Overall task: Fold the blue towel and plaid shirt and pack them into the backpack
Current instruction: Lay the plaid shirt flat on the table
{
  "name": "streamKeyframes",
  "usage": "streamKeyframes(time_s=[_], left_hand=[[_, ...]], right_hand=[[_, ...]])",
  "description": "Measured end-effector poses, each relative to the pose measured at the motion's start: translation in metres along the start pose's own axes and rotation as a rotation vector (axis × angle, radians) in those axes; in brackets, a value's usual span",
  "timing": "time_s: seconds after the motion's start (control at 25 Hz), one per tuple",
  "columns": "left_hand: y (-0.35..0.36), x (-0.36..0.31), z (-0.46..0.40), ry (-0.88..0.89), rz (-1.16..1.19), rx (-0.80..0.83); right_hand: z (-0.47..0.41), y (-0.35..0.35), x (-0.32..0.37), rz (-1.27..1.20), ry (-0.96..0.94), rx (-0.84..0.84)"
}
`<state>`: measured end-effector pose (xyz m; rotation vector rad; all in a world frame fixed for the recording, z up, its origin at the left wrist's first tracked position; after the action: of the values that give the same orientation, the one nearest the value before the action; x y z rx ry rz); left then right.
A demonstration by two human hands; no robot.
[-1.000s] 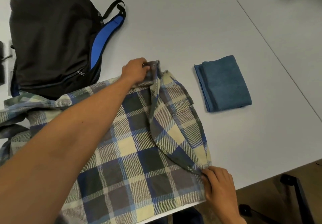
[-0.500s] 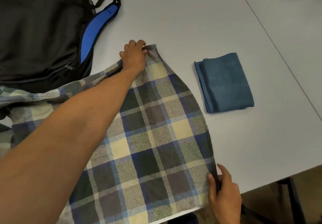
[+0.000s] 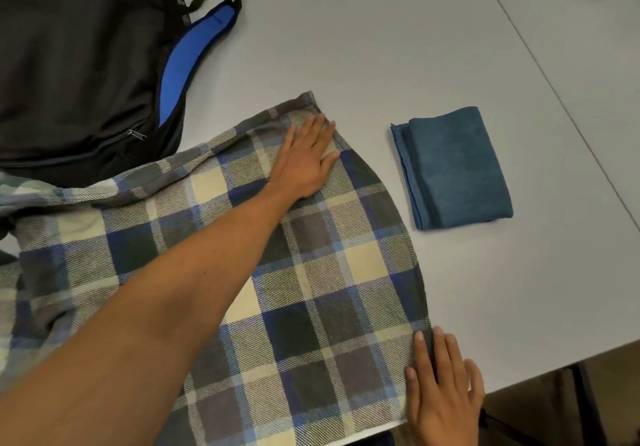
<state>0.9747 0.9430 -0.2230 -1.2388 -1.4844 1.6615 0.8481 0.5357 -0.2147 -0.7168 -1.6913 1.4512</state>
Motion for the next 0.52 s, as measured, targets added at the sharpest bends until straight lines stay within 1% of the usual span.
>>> streamKeyframes(time_s=[0.16, 0.24, 0.32, 0.44, 0.52], left_hand=[[-0.003, 0.000, -0.005, -0.011, -0.020, 0.088], [-0.010, -0.004, 0.010, -0.063, -0.004, 0.061], [-0.019, -0.013, 0.040, -0.098, 0.020, 0.011], [-0.026, -0.030, 0.101, -0.136, 0.033, -0.053], [-0.023, -0.035, 0.149, -0.197, 0.007, -0.056]], right_hand=[[0.000, 0.001, 0.002, 0.064, -0.052, -0.014], [-0.003, -0.001, 0.004, 0.070, -0.048, -0.020], [-0.008, -0.005, 0.018, 0.032, -0.080, -0.010], [-0.018, -0.003, 0.056, -0.073, -0.212, 0.015], [-0.025, 0.005, 0.081, -0.113, -0.294, 0.056]])
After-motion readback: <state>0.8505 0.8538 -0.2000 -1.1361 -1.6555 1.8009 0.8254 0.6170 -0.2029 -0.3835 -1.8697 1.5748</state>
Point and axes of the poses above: each hand's wrist, its own z-axis away from the middle knuckle, its own y-axis out of the palm, x = y × z, the point moved 9 cm from there along -z, towards the middle knuckle, and after that the axes turned 11 degrees about -x, right-handed, at the moved point
